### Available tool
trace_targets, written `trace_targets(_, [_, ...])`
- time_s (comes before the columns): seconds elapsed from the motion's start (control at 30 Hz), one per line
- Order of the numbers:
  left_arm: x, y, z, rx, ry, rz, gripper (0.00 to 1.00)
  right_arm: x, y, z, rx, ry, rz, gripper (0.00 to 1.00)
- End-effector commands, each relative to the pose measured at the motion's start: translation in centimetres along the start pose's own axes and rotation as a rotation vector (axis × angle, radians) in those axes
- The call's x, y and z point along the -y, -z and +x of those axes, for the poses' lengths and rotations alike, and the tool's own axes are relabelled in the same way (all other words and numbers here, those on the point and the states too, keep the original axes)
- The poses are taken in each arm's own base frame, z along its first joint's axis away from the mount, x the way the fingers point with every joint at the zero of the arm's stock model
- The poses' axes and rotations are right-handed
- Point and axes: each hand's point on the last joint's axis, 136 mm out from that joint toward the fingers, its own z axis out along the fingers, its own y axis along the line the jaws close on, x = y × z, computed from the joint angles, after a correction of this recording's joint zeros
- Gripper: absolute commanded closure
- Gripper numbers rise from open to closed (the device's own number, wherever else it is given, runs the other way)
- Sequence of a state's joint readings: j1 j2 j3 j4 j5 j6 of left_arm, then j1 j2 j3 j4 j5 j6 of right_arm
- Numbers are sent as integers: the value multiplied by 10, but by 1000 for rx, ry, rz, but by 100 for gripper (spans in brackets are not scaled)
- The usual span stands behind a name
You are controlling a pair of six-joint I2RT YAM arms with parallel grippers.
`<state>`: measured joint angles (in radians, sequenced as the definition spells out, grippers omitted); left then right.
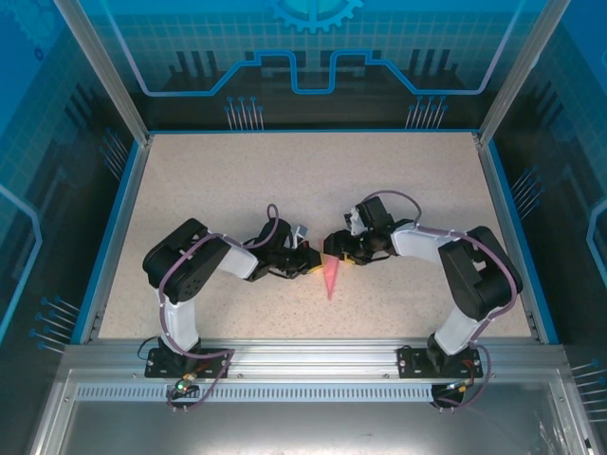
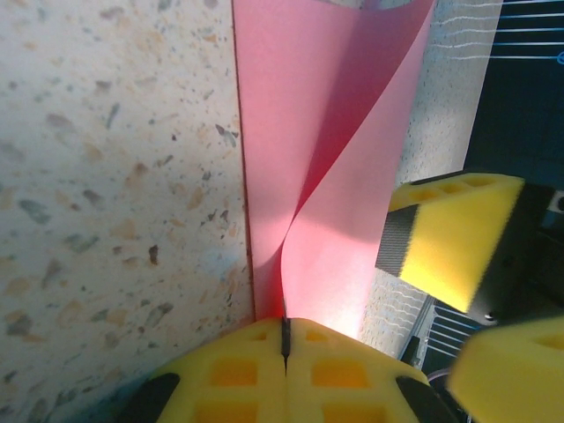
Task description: Fold a paper plane with a square sheet of paper (fold left side to right side)
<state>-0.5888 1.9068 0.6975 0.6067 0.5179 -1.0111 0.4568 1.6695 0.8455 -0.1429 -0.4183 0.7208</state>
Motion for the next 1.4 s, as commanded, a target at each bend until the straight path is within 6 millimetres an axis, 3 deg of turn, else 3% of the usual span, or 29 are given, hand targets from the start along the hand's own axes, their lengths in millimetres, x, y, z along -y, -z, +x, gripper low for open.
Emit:
trace_targets(0.0, [-32, -7, -4, 22, 11, -106, 100, -5, 20, -8, 34, 28, 20, 34])
trace_targets(0.1, [-33, -7, -5, 24, 12, -114, 100, -9, 21, -8, 42, 32, 1, 37])
trace_targets(0.27, [-35, -7, -6, 26, 14, -128, 100, -26, 15, -13, 49, 50, -82, 53])
trace_targets(0.6, [-40, -6, -7, 28, 19, -162, 100, -21, -8, -16, 1, 52, -51, 53])
trace_targets(1.37, [-57, -5, -2, 17, 40, -237, 100, 11, -21, -7, -58, 29, 80, 53])
